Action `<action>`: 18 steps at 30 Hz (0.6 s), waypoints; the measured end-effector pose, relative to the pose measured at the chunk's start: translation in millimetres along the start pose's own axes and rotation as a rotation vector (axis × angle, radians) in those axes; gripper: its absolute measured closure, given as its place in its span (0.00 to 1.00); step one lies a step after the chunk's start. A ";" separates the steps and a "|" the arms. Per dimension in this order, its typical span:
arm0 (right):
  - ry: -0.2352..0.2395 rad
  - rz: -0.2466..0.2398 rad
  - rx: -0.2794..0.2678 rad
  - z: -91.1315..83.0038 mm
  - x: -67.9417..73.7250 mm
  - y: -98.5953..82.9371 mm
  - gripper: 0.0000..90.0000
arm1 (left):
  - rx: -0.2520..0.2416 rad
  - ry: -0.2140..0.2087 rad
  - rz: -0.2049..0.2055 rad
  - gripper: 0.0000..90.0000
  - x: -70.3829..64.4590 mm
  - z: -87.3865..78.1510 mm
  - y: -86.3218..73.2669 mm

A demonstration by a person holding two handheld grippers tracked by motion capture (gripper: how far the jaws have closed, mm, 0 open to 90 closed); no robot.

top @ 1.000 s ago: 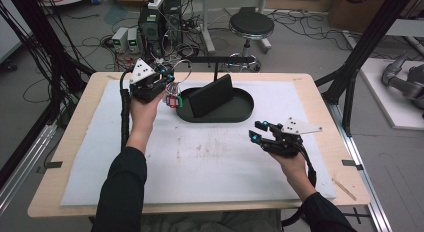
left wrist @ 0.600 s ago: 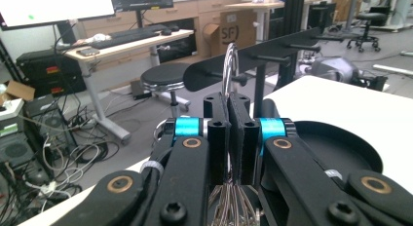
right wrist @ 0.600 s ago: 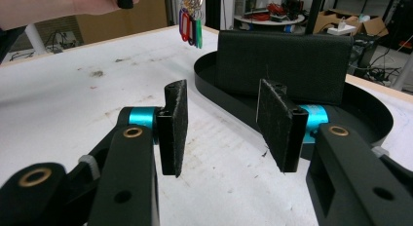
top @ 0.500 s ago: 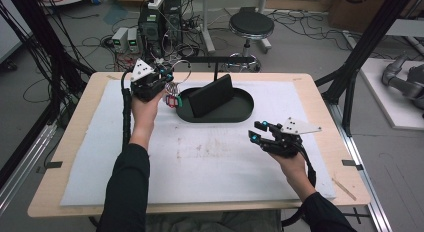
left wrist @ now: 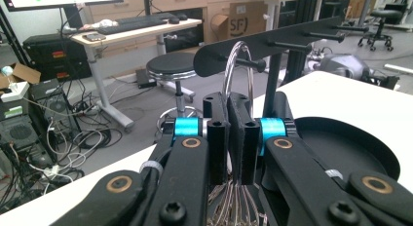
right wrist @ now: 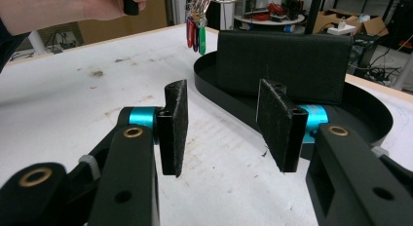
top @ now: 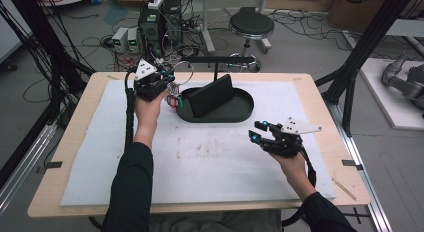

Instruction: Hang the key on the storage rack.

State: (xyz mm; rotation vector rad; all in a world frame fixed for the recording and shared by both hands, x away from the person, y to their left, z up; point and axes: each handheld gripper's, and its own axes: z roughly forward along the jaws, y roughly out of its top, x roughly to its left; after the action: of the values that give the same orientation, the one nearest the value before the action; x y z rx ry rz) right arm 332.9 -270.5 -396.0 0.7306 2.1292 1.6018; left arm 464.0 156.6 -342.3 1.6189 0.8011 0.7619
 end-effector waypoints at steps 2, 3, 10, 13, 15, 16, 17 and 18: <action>0.000 -0.004 0.001 0.2 -0.5 0.0 0.62 | 0.001 0.009 0.003 0.96 -1.1 1.5 0.0; -0.001 -0.005 0.001 0.3 -0.5 -0.1 0.62 | 0.016 0.009 -0.002 0.96 -0.8 3.2 0.3; 0.003 0.002 0.003 -0.1 -0.4 -0.3 0.62 | 0.059 0.029 0.022 0.95 -5.1 12.0 3.2; 0.002 0.002 0.002 -1.1 -0.6 -0.6 0.62 | 0.067 0.038 0.018 0.95 -4.9 15.2 1.9; -0.001 0.003 0.004 -1.6 -1.3 -1.3 0.62 | 0.072 0.045 0.002 0.93 -3.6 18.0 -0.8; -0.001 0.003 0.004 -1.6 -1.3 -1.3 0.62 | 0.072 0.045 0.002 0.91 -3.6 18.0 -0.8; 0.000 0.007 0.002 -1.7 -1.5 -1.4 0.62 | 0.068 0.054 -0.009 0.91 -2.9 18.3 -1.1; 0.001 0.007 0.000 -2.2 -1.9 -1.4 0.62 | 0.067 0.060 -0.018 0.87 -2.6 18.1 -1.2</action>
State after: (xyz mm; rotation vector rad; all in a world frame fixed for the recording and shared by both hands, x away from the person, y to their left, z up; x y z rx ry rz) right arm 332.9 -273.6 -396.7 0.7380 2.1296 1.6055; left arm 477.4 144.8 -346.8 1.6530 0.8912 0.7812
